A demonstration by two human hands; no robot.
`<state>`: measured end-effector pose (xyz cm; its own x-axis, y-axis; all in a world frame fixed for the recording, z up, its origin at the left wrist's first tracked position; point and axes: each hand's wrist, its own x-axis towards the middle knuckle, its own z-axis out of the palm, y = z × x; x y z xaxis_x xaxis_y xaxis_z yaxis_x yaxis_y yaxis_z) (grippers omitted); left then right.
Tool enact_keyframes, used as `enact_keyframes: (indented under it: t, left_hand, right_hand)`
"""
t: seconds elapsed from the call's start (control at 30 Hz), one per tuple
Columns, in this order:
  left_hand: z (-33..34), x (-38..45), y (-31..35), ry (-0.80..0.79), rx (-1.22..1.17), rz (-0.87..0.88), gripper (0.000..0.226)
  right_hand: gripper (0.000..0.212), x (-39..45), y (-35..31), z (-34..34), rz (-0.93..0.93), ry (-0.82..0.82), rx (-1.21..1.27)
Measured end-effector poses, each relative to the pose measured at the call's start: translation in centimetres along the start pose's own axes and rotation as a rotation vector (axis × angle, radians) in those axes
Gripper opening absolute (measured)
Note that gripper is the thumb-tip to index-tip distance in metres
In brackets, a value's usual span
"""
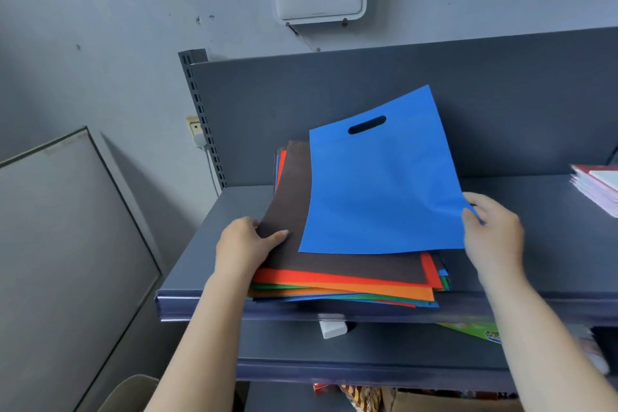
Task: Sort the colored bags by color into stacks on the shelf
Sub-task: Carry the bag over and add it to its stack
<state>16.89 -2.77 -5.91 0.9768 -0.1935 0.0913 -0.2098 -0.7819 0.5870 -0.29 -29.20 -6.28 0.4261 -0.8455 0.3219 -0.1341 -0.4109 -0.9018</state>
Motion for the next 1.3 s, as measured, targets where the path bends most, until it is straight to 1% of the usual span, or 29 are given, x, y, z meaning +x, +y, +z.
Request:
enact_keyframes:
  t: [0.03, 0.1, 0.17, 0.23, 0.3, 0.37, 0.43, 0.53, 0.7, 0.8, 0.93, 1.0, 1.1, 1.2, 1.3]
  left_hand:
    - [-0.3, 0.3, -0.1, 0.021, 0.018, -0.014, 0.041]
    - [-0.9, 0.4, -0.2, 0.083, 0.021, -0.017, 0.033]
    - [-1.4, 0.2, -0.2, 0.136, 0.028, 0.009, 0.022]
    - [-1.8, -0.3, -0.3, 0.185, 0.019, 0.051, 0.018]
    - [-2.2, -1.2, -0.7, 0.24, -0.097, 0.08, 0.013]
    - [-2.8, -2.6, -1.5, 0.296, -0.28, 0.064, 0.005]
    - [-3.2, -4.5, -2.5, 0.372, -0.439, 0.033, 0.008]
    - [-3.5, -7.9, -4.3, 0.493, -0.553, -0.04, 0.009]
    - [-4.2, -15.1, -6.5, 0.682, -0.695, -0.147, 0.009]
    - [-5.3, -20.2, -7.6, 0.819, -0.725, -0.166, 0.011]
    - [-7.4, -27.8, -8.5, 0.983, -0.771, -0.136, 0.034]
    - [-8.5, -31.5, -9.1, 1.056, -0.739, -0.133, 0.039]
    - [-10.2, -36.6, -10.3, 1.153, -0.675, -0.179, 0.033]
    - [-12.0, -41.6, -11.5, 1.235, -0.663, -0.22, 0.022]
    - [-13.9, -46.4, -12.4, 1.316, -0.599, -0.233, 0.023]
  right_hand:
    - [0.034, 0.0, -0.1, 0.2, 0.007, -0.003, 0.028]
    - [0.038, 0.0, -0.4, 0.3, 0.013, -0.014, 0.078]
    - [0.039, -0.1, -0.5, 0.1, 0.025, -0.028, 0.135]
    - [0.039, -0.5, -0.7, -0.4, 0.044, -0.046, 0.194]
    - [0.04, -1.0, -1.1, -0.8, 0.05, -0.08, 0.26]
    - [0.045, -1.9, -1.7, -1.0, 0.059, -0.116, 0.329]
    - [0.047, -2.9, -2.3, -1.2, 0.072, -0.154, 0.392]
    - [0.047, -4.8, -2.9, -1.5, 0.091, -0.238, 0.465]
    - [0.04, -8.3, -3.4, -2.0, 0.177, -0.398, 0.599]
    - [0.039, -11.0, -4.1, -2.3, 0.233, -0.513, 0.712]
    - [0.035, -15.6, -4.5, -2.6, 0.336, -0.698, 0.804]
    - [0.034, -18.2, -4.9, -2.7, 0.371, -0.791, 0.821]
    - [0.034, -22.3, -5.6, -2.7, 0.426, -0.904, 0.861]
    - [0.032, -26.4, -6.7, -2.5, 0.434, -1.023, 0.884]
    - [0.032, -30.2, -8.2, -2.3, 0.438, -1.133, 0.904]
